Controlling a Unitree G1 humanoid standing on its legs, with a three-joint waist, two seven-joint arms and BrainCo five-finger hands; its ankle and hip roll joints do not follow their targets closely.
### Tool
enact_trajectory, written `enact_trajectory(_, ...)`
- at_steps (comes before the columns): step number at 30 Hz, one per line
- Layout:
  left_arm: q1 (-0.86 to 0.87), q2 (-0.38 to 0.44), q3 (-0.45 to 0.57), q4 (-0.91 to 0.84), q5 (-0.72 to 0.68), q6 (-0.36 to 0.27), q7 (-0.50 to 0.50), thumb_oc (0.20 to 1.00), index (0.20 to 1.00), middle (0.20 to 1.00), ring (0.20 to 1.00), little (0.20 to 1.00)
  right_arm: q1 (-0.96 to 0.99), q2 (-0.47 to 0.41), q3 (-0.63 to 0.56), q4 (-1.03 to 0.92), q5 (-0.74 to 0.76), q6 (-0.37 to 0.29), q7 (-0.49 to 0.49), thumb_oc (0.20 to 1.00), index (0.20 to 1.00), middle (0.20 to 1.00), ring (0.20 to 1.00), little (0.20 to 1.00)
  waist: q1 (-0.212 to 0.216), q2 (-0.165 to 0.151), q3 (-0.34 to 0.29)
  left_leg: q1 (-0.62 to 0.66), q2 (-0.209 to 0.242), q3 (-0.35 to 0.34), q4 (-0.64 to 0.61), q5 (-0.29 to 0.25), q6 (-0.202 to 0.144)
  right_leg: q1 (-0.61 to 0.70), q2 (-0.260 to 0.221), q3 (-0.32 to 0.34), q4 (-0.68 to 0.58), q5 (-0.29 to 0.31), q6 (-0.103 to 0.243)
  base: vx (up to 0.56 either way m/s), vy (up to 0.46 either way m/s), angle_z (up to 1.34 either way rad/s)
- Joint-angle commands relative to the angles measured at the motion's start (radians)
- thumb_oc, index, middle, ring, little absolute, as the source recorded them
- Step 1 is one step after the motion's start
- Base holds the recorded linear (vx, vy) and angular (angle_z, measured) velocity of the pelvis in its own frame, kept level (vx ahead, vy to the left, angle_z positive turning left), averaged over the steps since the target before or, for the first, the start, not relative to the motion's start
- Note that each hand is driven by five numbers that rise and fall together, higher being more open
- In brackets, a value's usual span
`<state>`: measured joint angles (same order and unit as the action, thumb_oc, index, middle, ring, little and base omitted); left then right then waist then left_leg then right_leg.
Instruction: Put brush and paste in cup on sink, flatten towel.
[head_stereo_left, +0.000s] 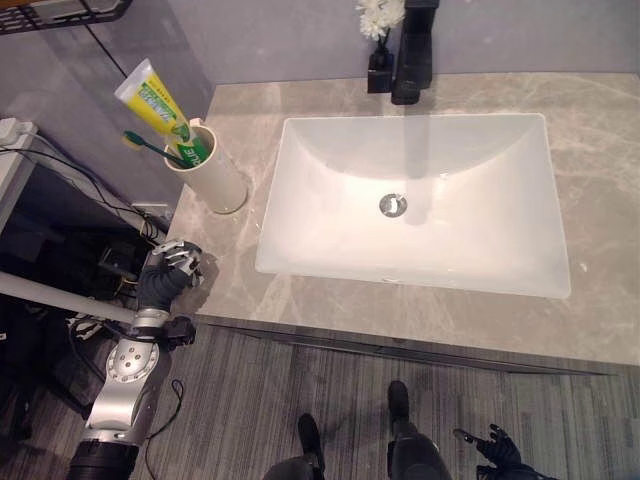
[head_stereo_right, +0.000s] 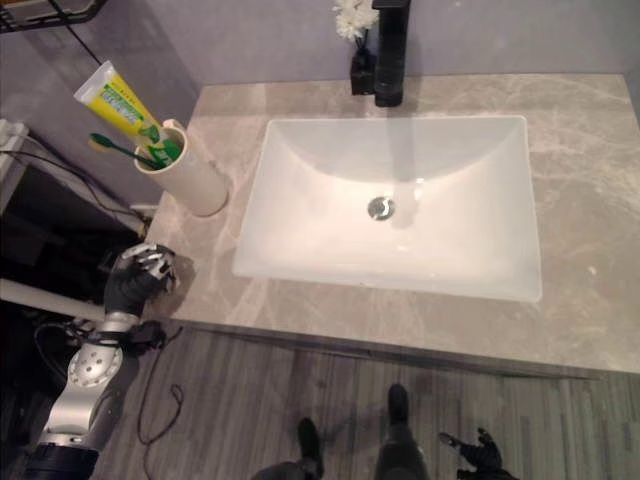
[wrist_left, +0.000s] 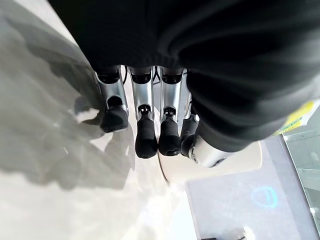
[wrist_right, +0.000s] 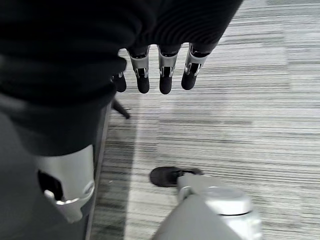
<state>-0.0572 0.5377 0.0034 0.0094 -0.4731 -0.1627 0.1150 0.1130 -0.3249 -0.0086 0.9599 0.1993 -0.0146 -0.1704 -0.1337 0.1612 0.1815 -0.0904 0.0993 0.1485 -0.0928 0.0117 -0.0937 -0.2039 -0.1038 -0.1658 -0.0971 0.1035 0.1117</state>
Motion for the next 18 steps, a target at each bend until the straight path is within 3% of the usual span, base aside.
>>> enact_trajectory(1,-0.059,-0.008,-0.026,0.082,-0.004,-0.02,0.035,0.2,0.2,0.2,0.2,0.2,-0.021,0.003,0.019,0.025,-0.005,0.013,-0.008,1.0,1.0,1.0,1.0,1.0,-0.044,-0.04,0.018,0.054,-0.026,-0.003,0.006,0.029,-0.034,0.052,-0.014,0.029,0.01,-0.083,0.007,0.0,0.0,0.0)
enact_trajectory(18,-0.257,-0.003,-0.031,0.182,0.135,-0.026,0.205,0.2,0.2,0.2,0.2,0.2,-0.033,0.016,0.078,-0.007,0.009,0.017,-0.011,1.0,1.0,1.0,1.0,1.0,-0.07,-0.031,0.039,0.055,-0.03,0.009,0.006,0.027,-0.037,0.038,-0.017,0.04,0.01,-0.082,0.007,0.0,-0.001,-0.03)
